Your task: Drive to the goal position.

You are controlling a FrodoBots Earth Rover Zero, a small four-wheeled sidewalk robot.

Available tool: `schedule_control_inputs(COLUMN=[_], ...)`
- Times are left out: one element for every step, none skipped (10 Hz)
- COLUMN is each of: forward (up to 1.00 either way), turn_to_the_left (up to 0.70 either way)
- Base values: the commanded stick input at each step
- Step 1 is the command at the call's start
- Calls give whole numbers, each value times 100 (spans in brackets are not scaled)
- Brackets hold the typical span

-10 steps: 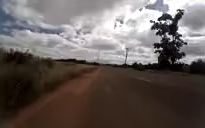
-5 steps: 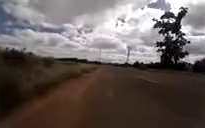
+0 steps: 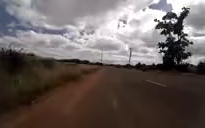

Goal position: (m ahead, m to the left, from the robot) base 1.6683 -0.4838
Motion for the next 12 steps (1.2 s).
schedule_control_inputs(forward=[85,85,85,85,85,85,85,85,85,85,85,85], turn_to_the_left=[-24,-30,-30,-29,-28,-18,0,0,0,0,0,0])
